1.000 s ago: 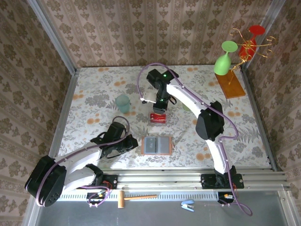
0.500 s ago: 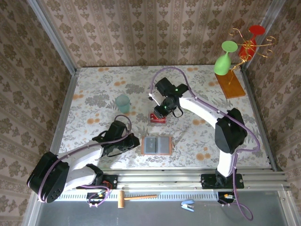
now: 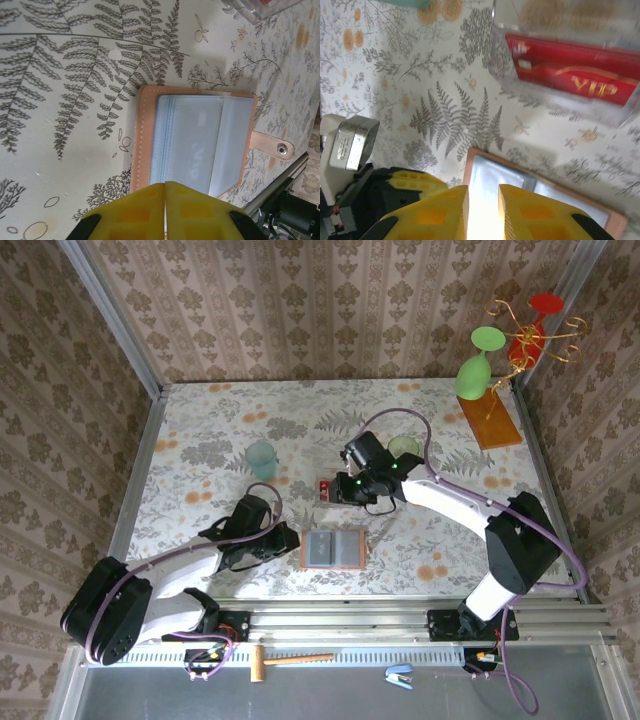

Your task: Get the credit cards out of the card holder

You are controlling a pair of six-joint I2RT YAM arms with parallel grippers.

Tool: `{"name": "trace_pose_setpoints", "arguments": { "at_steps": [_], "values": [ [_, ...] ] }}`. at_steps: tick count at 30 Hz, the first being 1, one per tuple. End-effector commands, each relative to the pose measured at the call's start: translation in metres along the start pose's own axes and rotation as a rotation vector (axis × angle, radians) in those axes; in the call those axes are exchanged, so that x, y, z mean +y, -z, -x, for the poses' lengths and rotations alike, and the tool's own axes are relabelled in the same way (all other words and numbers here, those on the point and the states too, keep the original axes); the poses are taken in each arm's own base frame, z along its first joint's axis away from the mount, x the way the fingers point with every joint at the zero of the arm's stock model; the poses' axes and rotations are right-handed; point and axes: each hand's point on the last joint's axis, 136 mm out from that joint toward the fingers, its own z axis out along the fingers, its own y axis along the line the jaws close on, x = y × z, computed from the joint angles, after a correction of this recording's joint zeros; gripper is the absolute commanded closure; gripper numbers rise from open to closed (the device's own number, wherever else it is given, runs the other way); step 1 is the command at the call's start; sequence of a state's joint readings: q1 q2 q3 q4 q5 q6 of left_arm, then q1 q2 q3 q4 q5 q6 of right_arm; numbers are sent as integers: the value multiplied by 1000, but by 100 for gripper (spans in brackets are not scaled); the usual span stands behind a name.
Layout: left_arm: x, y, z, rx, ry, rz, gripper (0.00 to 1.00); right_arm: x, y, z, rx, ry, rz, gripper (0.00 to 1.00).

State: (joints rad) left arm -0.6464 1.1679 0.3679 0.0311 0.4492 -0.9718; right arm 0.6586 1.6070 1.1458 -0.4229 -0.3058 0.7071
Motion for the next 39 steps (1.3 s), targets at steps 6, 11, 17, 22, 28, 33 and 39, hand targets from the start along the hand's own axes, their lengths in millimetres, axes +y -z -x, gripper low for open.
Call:
{"name": "trace_pose_setpoints", "arguments": {
  "at_steps": [6, 11, 17, 22, 28, 33, 39],
  "values": [
    [-8, -5, 0, 10, -28, -48, 93, 13, -9, -41, 83, -119, 116, 76],
    [-5, -12, -4, 36, -30, -33, 93, 7, -25, -59, 132, -139, 109, 76],
    [5, -21, -12, 71, -23, 7, 94, 5, -40, -76, 176, -142, 95, 76],
    [13, -23, -17, 76, -19, 36, 94, -1, -50, -86, 205, -150, 72, 75],
    [19, -23, -22, 86, -8, 50, 94, -6, -58, -96, 237, -157, 58, 73],
    [22, -22, -24, 85, -3, 55, 94, -8, -63, -102, 262, -161, 57, 72],
    [24, -22, -25, 85, 2, 63, 94, -8, -69, -106, 286, -160, 61, 72]
  ]
}}
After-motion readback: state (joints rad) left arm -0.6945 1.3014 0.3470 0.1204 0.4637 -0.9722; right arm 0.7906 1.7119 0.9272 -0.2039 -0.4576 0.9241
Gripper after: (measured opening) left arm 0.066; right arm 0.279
